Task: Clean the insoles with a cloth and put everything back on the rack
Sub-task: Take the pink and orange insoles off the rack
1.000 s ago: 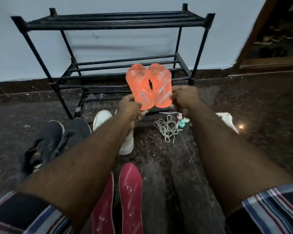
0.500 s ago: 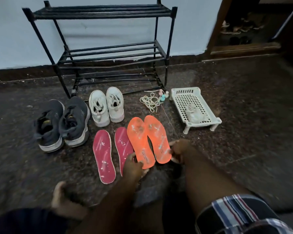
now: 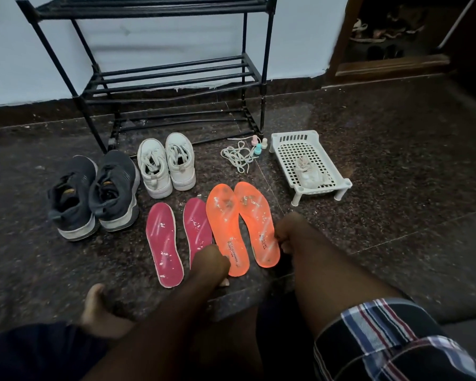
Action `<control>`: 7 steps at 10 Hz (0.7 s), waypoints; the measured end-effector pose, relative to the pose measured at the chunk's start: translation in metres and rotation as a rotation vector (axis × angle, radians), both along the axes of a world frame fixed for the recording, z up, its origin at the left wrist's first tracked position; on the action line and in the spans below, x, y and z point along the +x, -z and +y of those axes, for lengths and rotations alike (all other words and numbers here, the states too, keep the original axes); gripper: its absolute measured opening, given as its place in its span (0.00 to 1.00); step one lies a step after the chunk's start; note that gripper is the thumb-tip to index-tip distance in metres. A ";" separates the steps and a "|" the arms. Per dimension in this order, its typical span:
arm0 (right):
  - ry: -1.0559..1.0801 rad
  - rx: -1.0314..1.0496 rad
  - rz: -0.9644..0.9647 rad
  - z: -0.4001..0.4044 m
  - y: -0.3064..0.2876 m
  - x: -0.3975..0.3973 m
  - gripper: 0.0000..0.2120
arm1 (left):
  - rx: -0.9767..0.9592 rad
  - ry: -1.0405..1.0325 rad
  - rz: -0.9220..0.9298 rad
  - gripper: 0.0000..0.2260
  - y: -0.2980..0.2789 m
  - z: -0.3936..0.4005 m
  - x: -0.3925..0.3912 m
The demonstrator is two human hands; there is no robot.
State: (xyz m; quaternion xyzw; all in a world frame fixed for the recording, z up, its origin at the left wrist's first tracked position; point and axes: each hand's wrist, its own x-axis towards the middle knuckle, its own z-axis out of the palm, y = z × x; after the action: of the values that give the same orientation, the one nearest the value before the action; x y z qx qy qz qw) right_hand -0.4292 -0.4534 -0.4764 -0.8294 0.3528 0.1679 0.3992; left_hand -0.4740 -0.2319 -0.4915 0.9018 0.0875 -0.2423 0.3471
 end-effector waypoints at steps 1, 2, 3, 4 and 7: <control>0.001 -0.261 -0.088 0.005 -0.048 -0.005 0.16 | 0.071 0.059 -0.034 0.11 -0.004 0.000 0.006; -0.038 -0.422 -0.181 -0.011 -0.065 0.005 0.15 | 0.075 0.040 -0.062 0.16 -0.005 -0.003 0.012; -0.114 -0.445 -0.218 -0.036 -0.068 0.019 0.15 | -0.027 -0.005 -0.064 0.18 -0.006 -0.014 0.020; -0.195 -0.436 -0.170 -0.050 -0.061 0.026 0.15 | -0.081 -0.008 -0.077 0.20 -0.008 -0.026 0.029; -0.303 -0.475 0.144 -0.058 -0.069 0.024 0.32 | -0.120 0.032 -0.086 0.07 -0.020 -0.049 0.038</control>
State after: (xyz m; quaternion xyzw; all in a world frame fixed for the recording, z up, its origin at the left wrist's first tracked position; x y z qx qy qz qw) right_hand -0.4054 -0.5114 -0.4075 -0.9289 0.2819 0.1964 0.1382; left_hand -0.4359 -0.2808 -0.4712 0.8902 0.0433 -0.2139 0.3999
